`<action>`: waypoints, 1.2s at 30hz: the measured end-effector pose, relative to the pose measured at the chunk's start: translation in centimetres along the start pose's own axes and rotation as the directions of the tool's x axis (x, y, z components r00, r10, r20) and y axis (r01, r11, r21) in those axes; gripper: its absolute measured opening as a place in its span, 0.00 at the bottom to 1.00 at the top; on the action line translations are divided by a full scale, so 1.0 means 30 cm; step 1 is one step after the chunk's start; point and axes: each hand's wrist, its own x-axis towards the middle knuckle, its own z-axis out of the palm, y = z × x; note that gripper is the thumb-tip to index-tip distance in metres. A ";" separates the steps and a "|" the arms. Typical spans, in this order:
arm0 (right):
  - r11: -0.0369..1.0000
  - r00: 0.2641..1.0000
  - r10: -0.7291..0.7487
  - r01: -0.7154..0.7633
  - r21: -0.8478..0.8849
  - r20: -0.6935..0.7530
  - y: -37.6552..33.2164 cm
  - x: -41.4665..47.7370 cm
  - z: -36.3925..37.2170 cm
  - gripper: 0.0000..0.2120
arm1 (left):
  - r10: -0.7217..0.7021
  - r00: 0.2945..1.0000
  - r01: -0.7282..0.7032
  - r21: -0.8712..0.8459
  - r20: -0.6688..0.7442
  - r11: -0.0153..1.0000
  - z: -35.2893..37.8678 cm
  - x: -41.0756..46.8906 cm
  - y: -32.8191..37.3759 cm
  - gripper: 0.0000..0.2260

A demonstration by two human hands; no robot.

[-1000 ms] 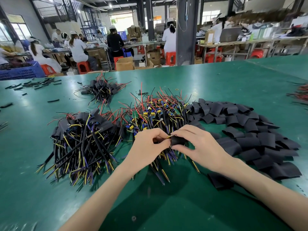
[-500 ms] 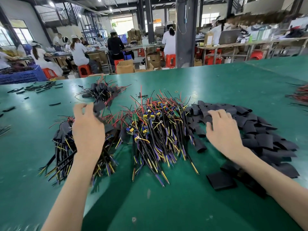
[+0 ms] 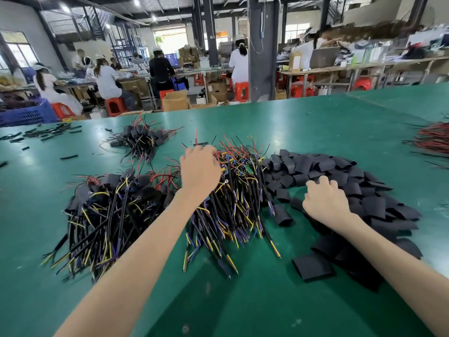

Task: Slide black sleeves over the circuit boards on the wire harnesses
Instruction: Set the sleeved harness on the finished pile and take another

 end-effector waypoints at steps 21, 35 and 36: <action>0.973 0.998 -0.009 0.022 0.228 -0.059 0.019 0.020 0.008 0.21 | -0.110 0.984 0.156 -0.386 0.139 0.909 0.151 0.211 0.113 0.18; 0.981 0.990 -0.051 0.074 0.180 -0.130 0.016 0.019 0.002 0.11 | -0.188 0.947 0.314 -0.879 0.261 0.358 -0.386 0.269 0.137 0.13; 0.977 0.992 -0.048 0.072 0.201 -0.121 0.015 0.018 0.000 0.11 | -0.171 0.970 0.237 -0.830 0.173 0.505 -0.420 0.258 0.133 0.13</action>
